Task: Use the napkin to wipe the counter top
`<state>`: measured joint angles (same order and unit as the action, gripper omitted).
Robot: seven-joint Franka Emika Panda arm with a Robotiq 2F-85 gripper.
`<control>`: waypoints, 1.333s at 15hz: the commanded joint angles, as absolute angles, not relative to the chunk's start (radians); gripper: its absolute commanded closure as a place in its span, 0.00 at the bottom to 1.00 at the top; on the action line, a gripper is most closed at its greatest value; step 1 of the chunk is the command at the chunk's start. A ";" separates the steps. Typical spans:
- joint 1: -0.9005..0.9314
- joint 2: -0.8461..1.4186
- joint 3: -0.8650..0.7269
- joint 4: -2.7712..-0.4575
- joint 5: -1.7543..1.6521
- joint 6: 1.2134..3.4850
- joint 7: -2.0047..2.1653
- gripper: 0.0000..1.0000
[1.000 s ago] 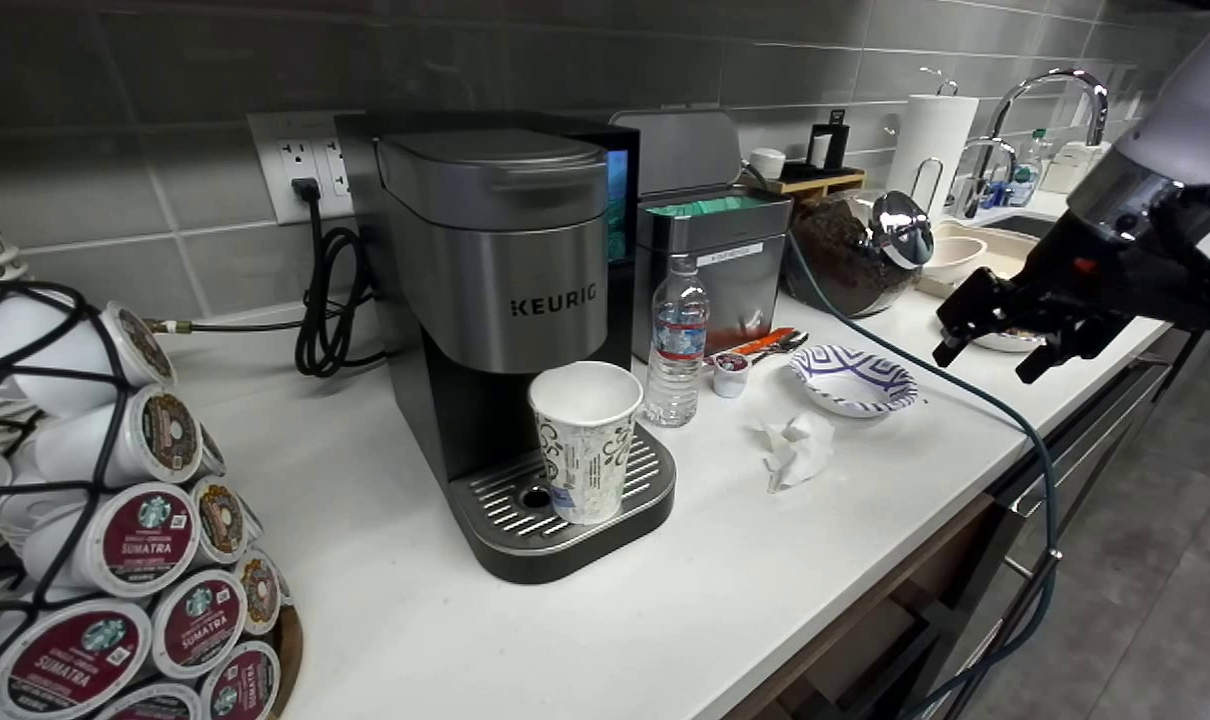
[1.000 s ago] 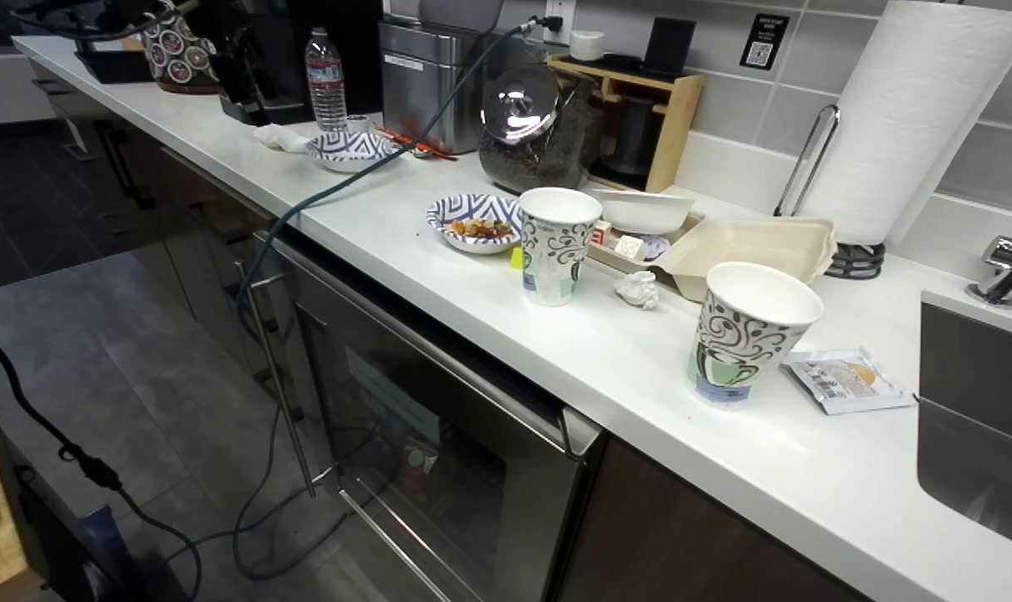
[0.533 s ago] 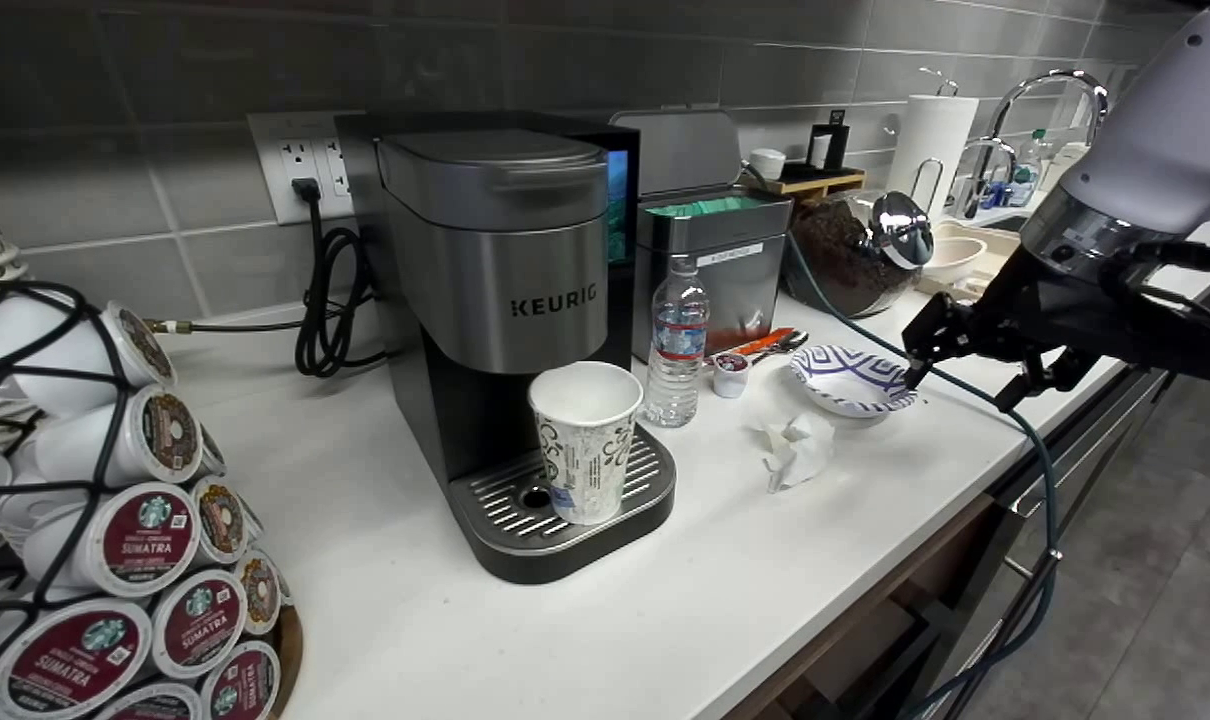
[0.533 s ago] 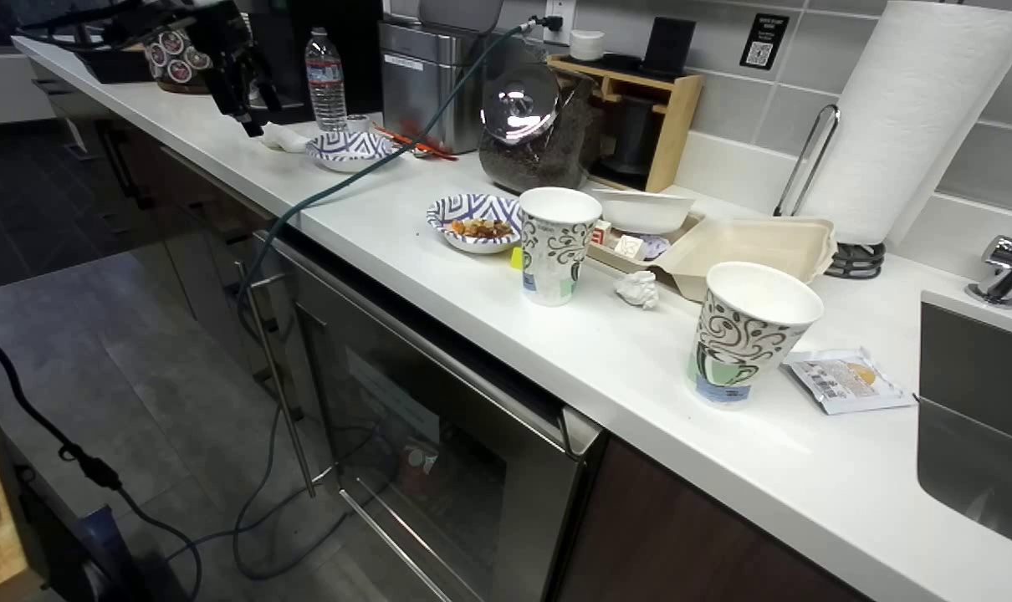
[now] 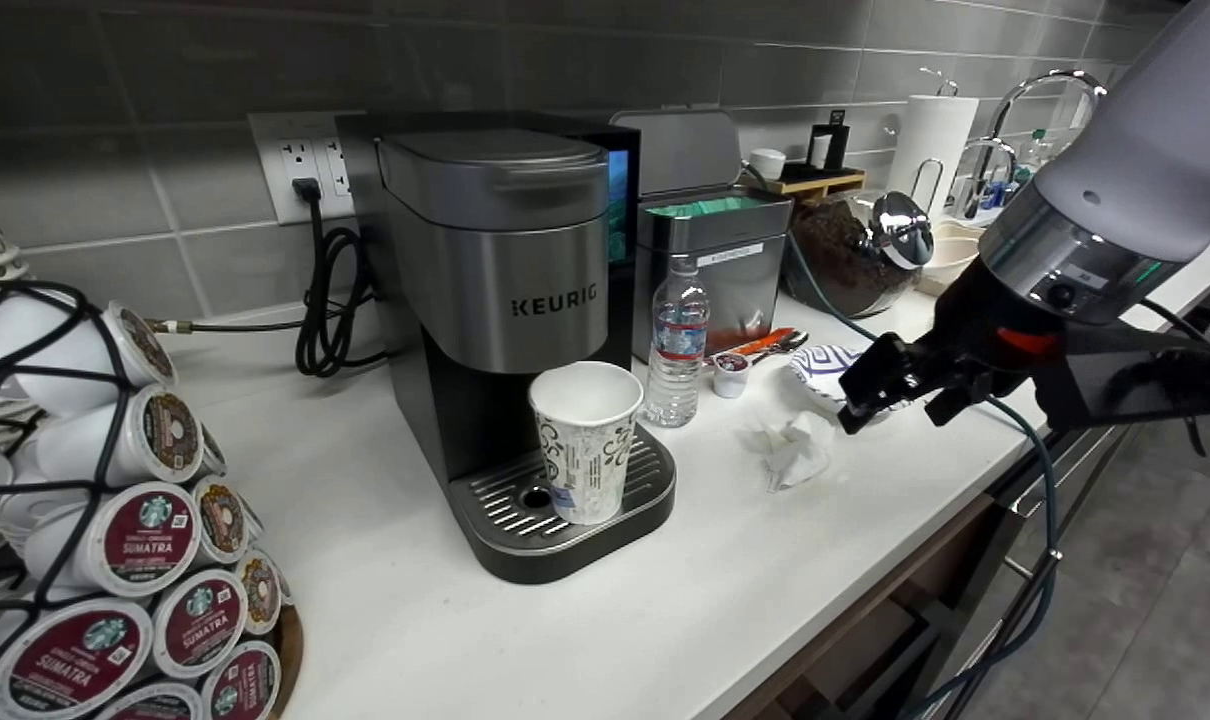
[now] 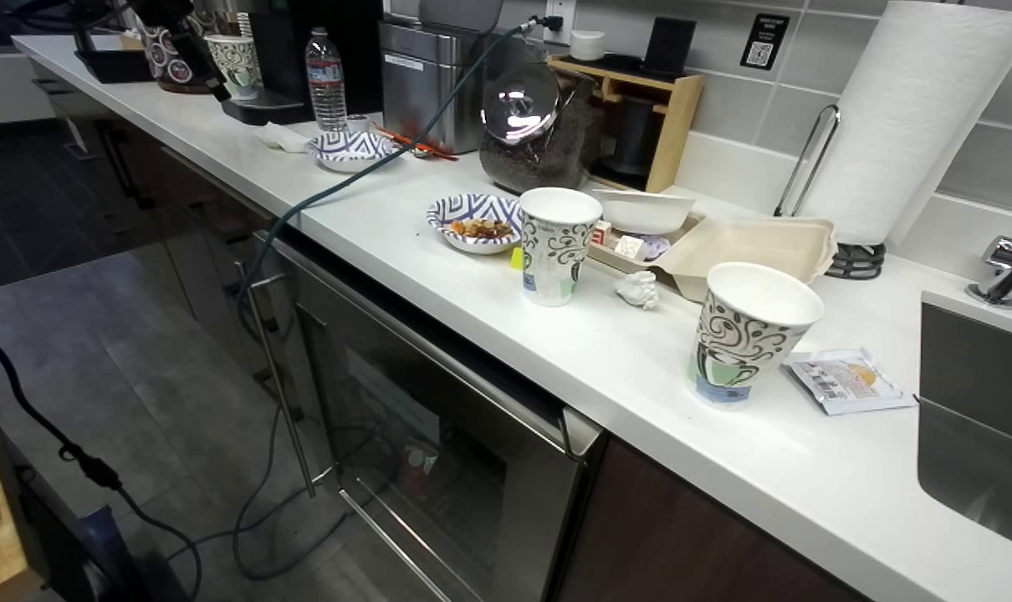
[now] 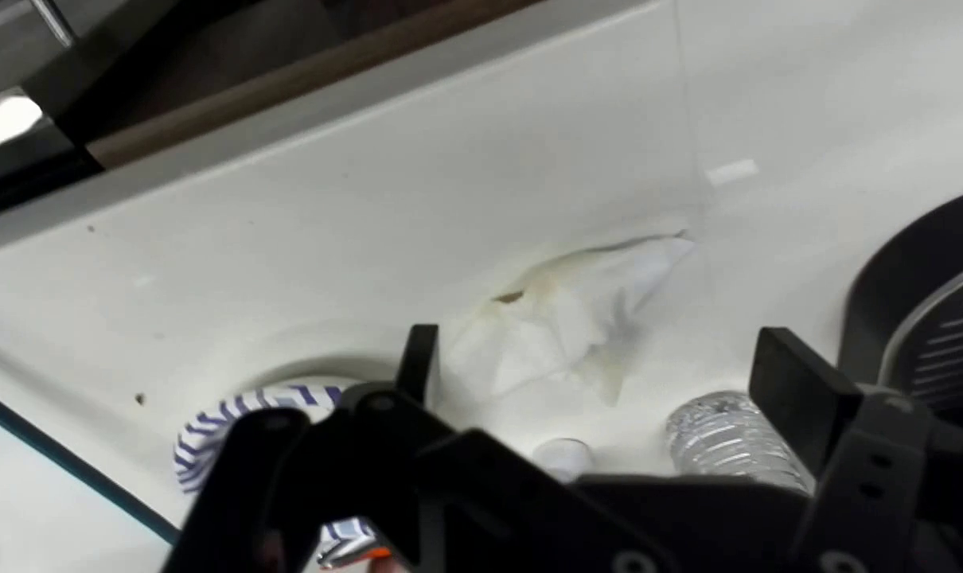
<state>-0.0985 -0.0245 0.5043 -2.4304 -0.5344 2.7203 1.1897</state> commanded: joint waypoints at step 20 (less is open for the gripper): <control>-0.038 0.359 0.363 -2.155 -0.746 2.748 1.242 0.27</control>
